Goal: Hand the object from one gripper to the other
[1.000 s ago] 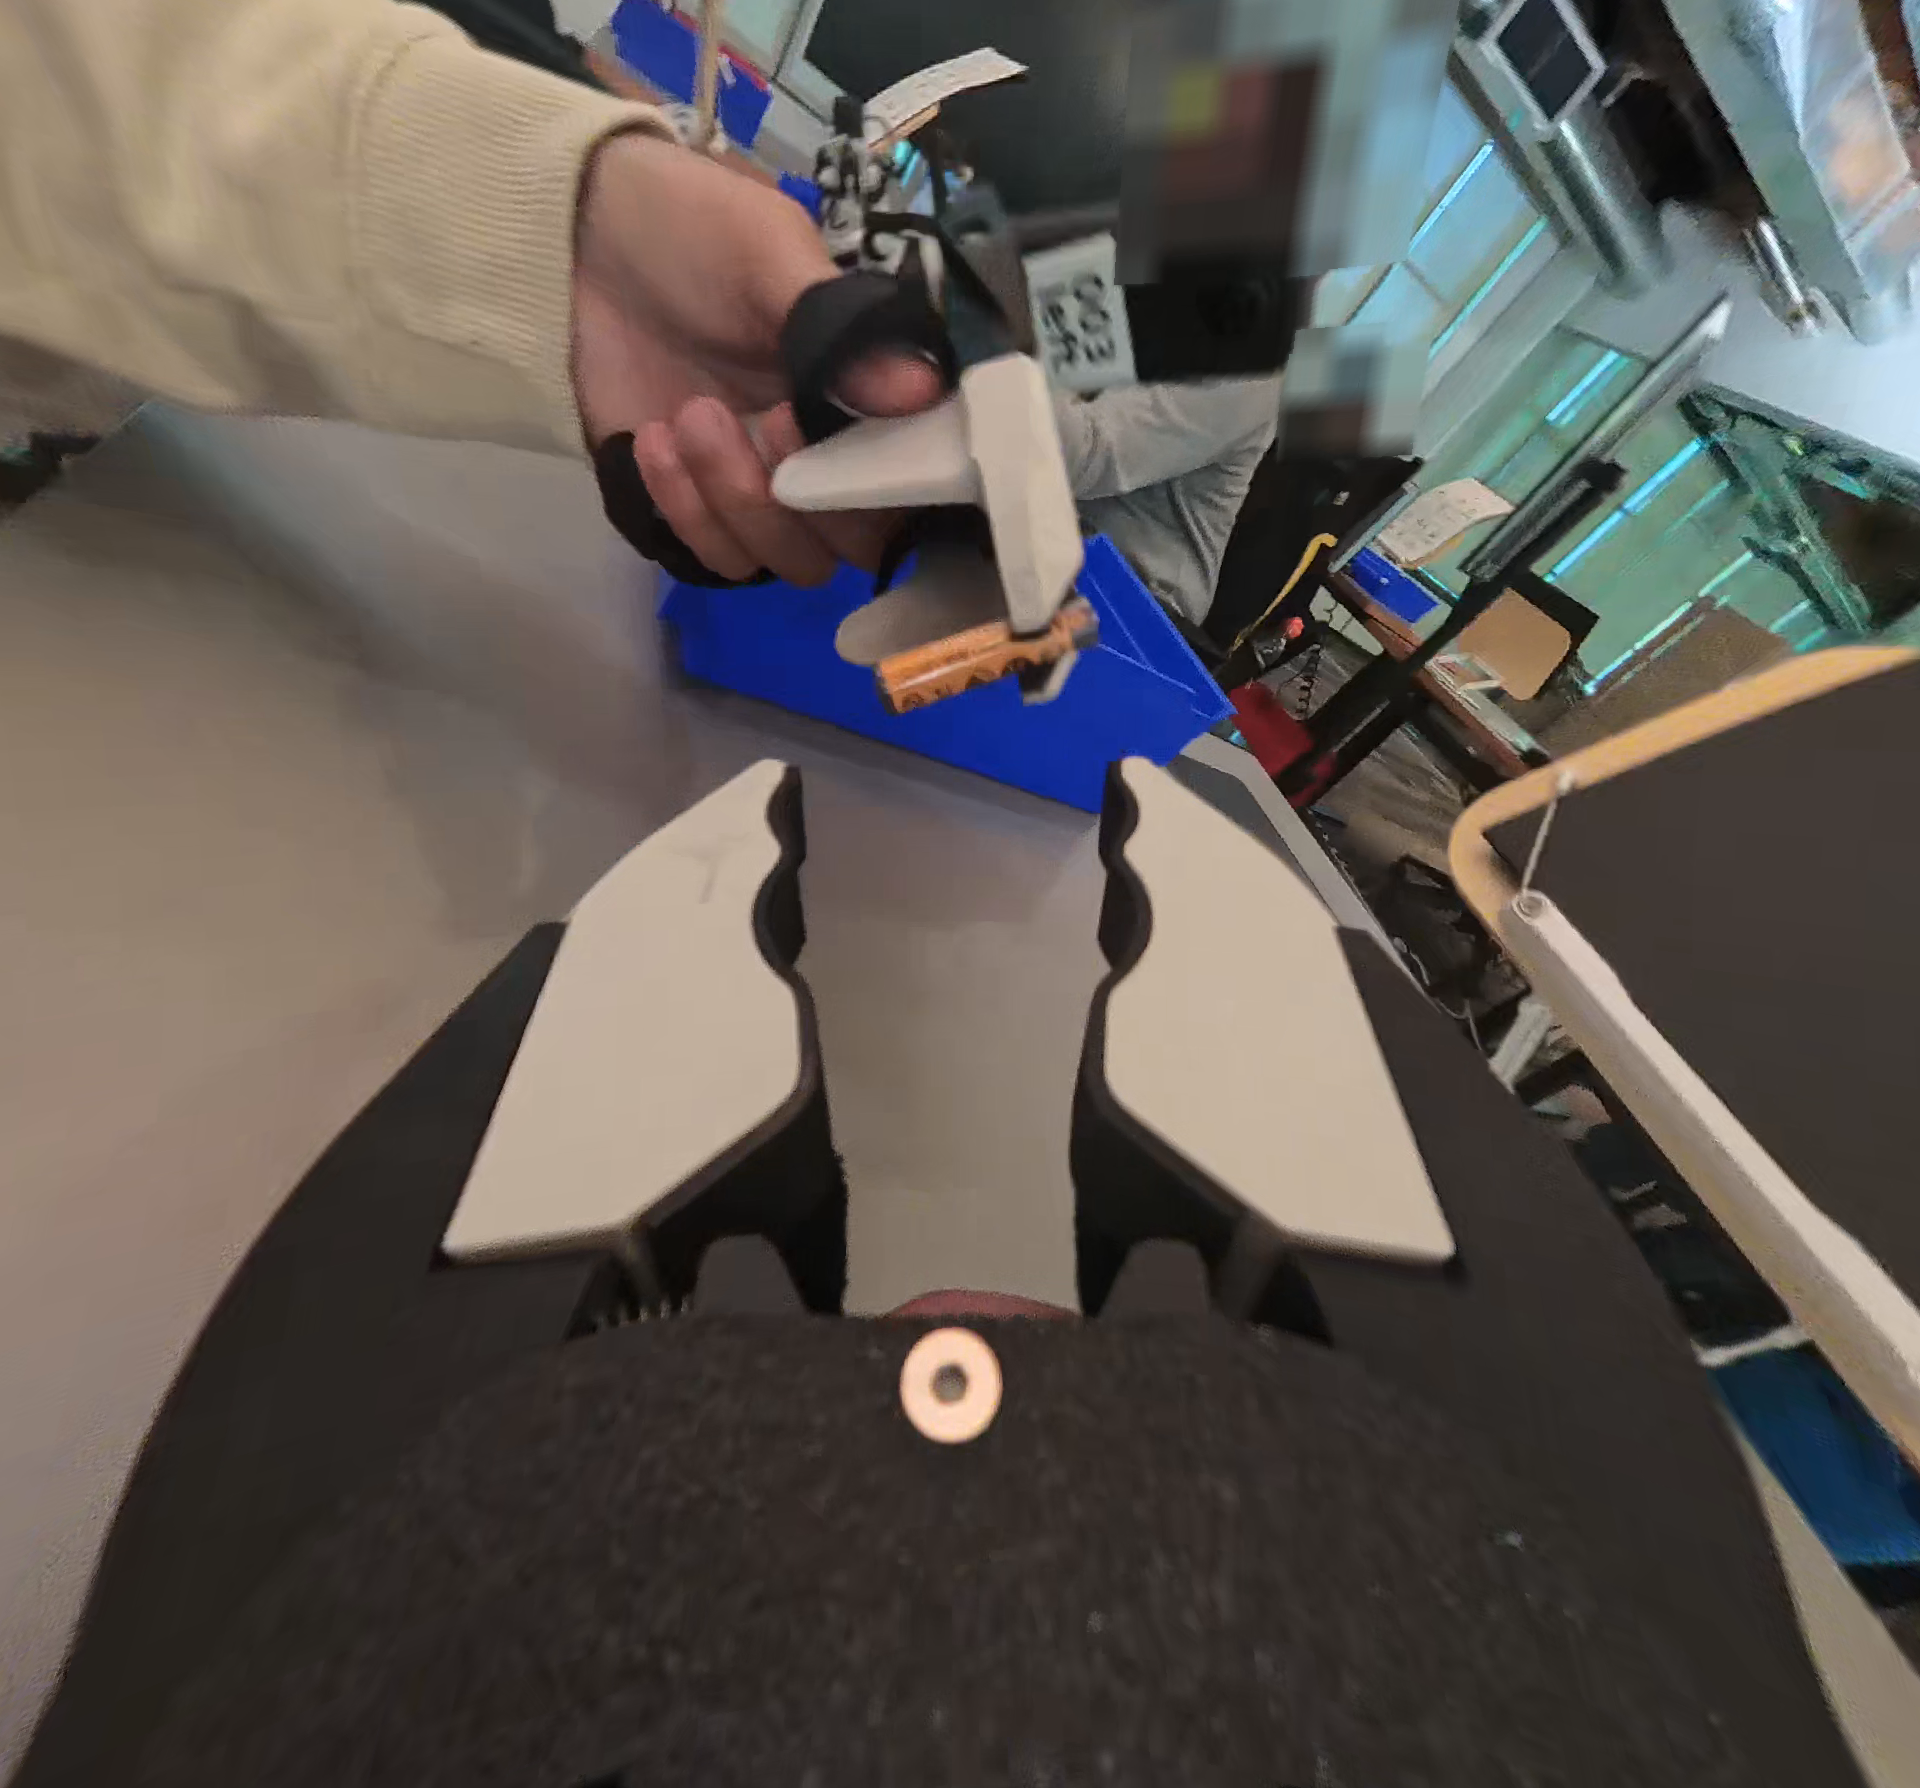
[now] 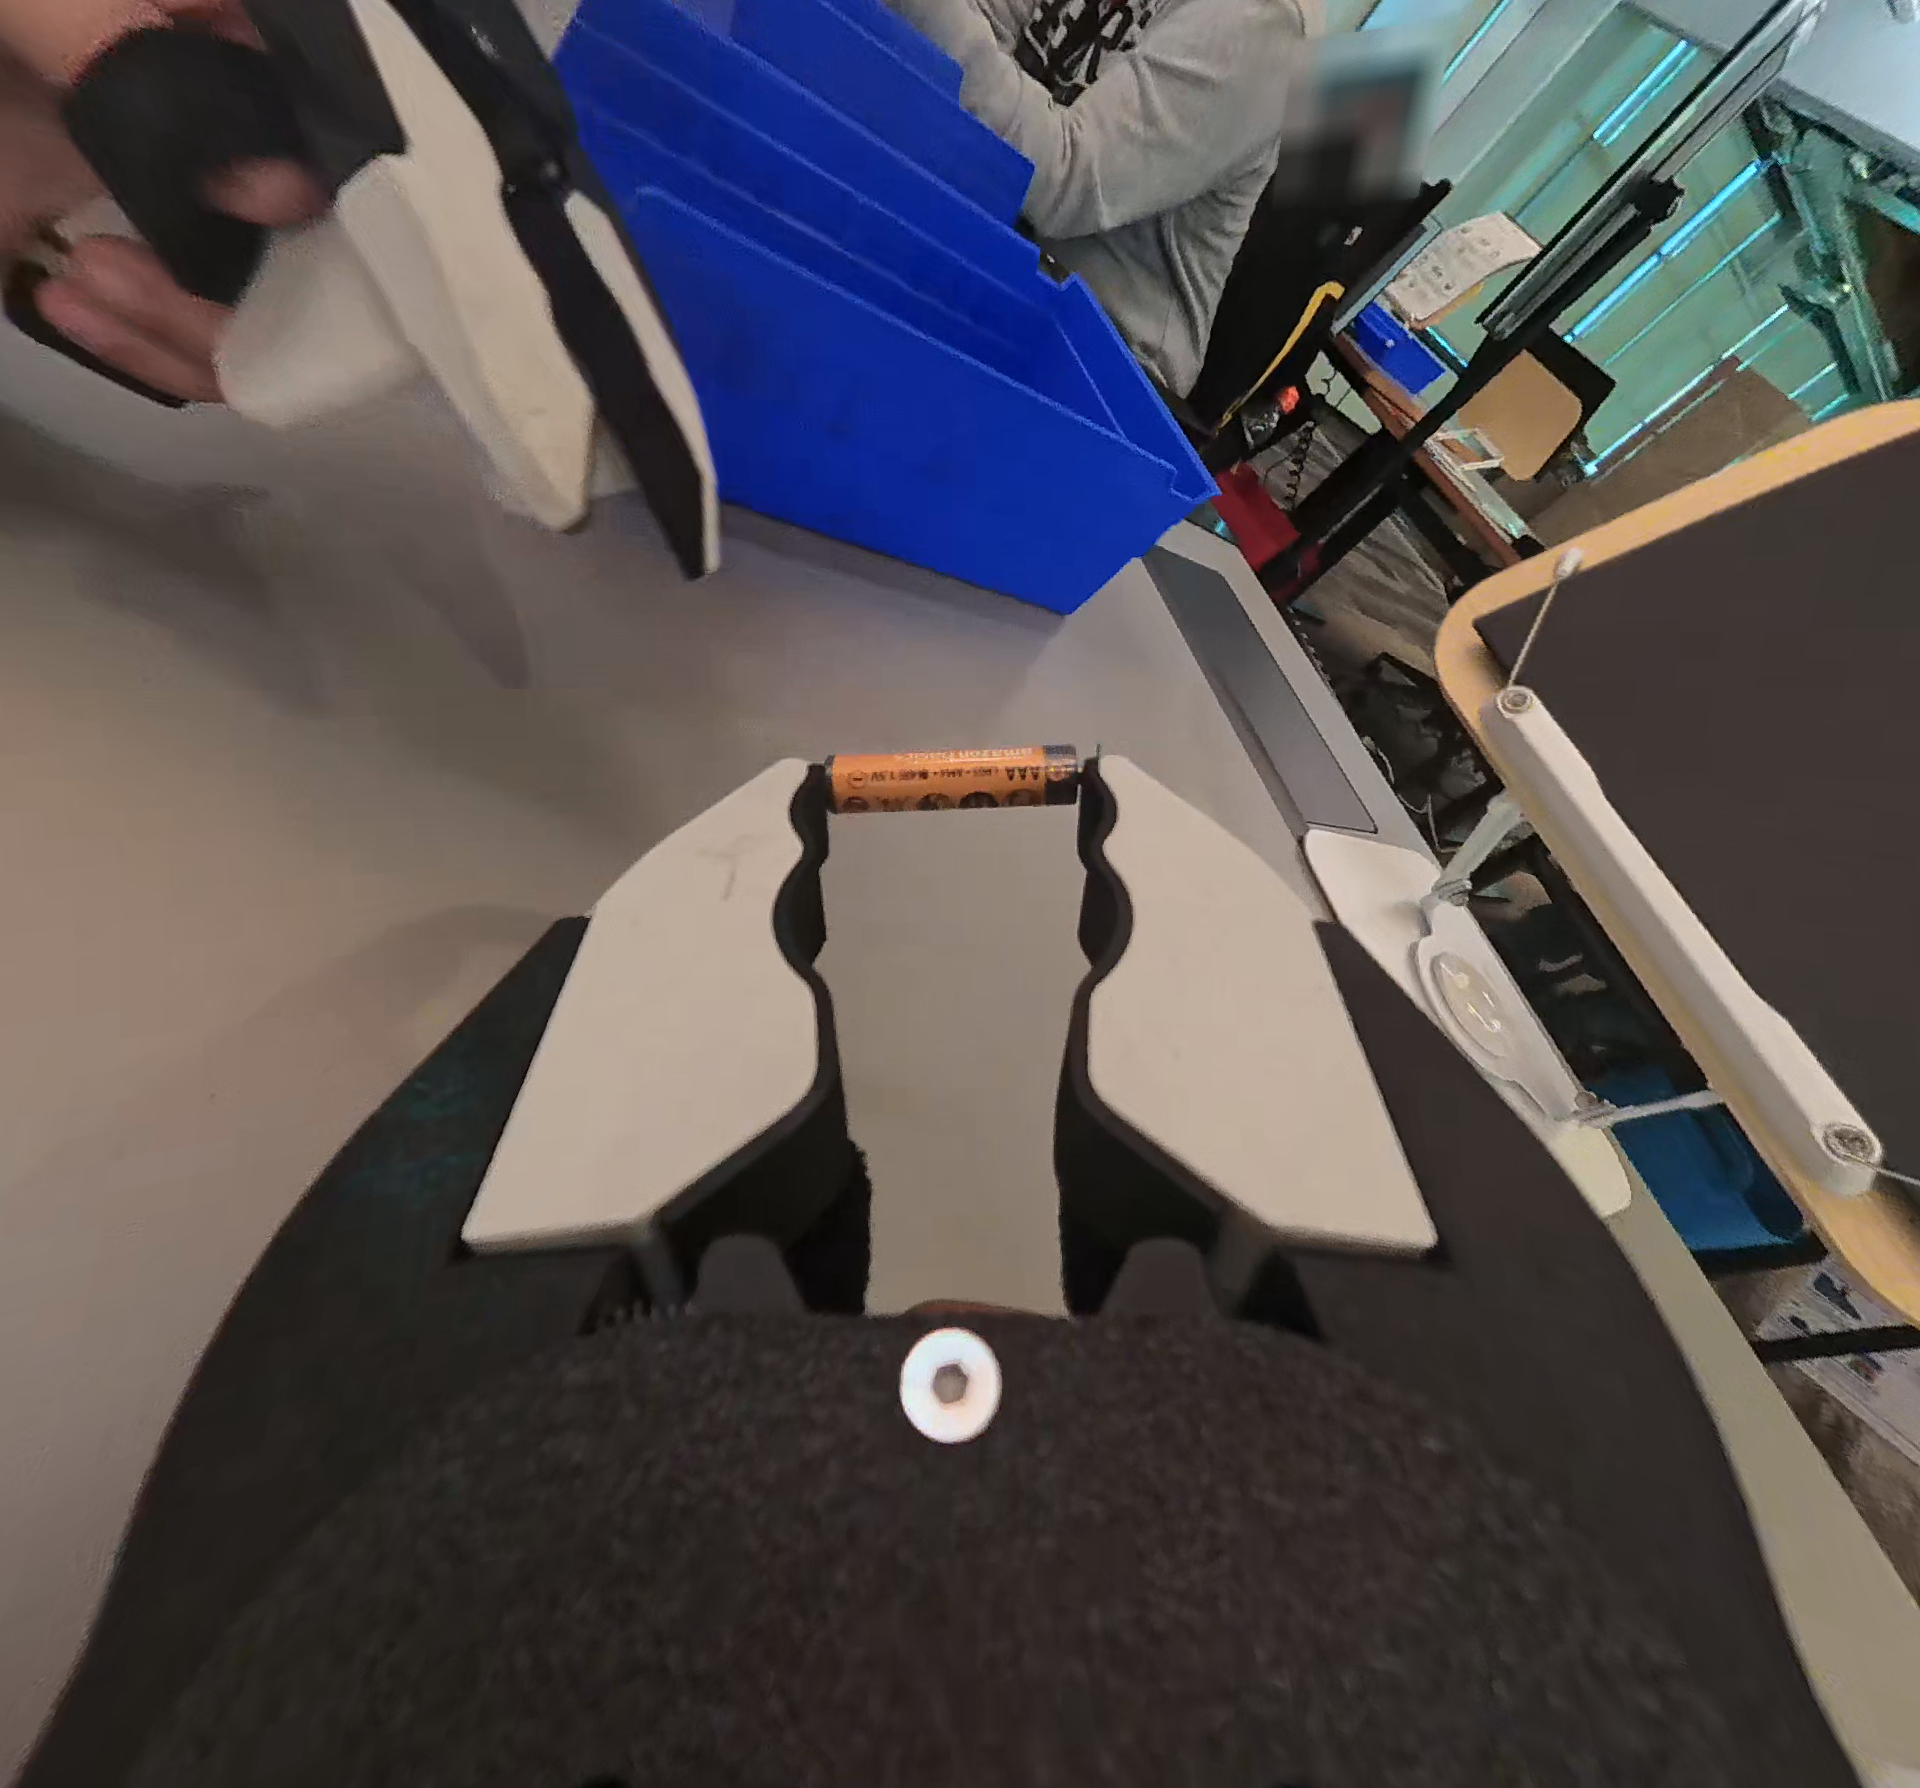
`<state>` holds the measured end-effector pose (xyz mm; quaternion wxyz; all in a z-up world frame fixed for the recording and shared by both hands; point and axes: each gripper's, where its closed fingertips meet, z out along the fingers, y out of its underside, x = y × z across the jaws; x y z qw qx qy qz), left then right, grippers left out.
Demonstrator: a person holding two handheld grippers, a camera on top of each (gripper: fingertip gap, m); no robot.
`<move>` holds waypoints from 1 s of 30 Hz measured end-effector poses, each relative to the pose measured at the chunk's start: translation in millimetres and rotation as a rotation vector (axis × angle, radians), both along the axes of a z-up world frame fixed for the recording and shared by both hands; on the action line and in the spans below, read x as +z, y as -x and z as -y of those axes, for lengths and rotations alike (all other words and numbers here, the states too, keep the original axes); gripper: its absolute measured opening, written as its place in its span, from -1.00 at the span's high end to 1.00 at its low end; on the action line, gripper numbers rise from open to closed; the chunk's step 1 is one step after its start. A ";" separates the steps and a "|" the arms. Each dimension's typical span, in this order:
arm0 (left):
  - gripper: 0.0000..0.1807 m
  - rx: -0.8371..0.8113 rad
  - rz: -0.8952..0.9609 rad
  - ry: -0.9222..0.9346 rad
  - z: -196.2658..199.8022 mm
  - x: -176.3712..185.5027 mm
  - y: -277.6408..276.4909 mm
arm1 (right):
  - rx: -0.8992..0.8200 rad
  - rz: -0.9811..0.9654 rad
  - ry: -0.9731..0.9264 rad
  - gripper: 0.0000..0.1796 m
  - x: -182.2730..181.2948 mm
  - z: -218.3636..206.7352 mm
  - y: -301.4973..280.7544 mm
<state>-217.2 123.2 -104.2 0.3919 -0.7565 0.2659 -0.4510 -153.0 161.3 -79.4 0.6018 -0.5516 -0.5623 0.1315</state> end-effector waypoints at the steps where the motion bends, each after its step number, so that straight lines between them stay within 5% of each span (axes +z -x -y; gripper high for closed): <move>1: 0.51 -0.044 0.051 0.027 8.0 5.6 -3.8 | 0.003 -0.012 0.002 0.49 1.6 -0.6 -0.7; 5: 0.52 -0.001 0.049 -0.056 4.9 13.9 4.4 | -0.058 -0.106 0.052 0.49 43.0 -12.8 -21.5; 8: 0.55 0.008 0.036 -0.046 4.6 11.7 10.6 | -0.283 -0.198 0.118 0.49 102.0 -42.5 -92.9; 11: 0.56 0.014 0.045 -0.002 2.8 6.3 12.9 | -0.622 -0.190 0.283 0.49 115.8 -64.9 -203.5; 15: 0.57 -0.009 0.082 0.032 2.5 6.8 10.0 | -1.096 -0.090 0.768 0.49 41.2 -45.1 -335.9; 19: 0.57 -0.032 0.049 0.037 1.9 1.1 3.6 | -1.197 -0.055 1.144 0.48 -19.0 -10.2 -359.8; 23: 0.57 -0.063 0.015 0.036 5.1 -4.3 -4.0 | -1.232 0.109 1.269 0.48 -60.4 0.5 -359.7; 30: 0.57 -0.079 -0.021 0.023 10.7 -8.3 -6.2 | -1.342 0.141 1.247 0.48 -81.7 -14.7 -368.0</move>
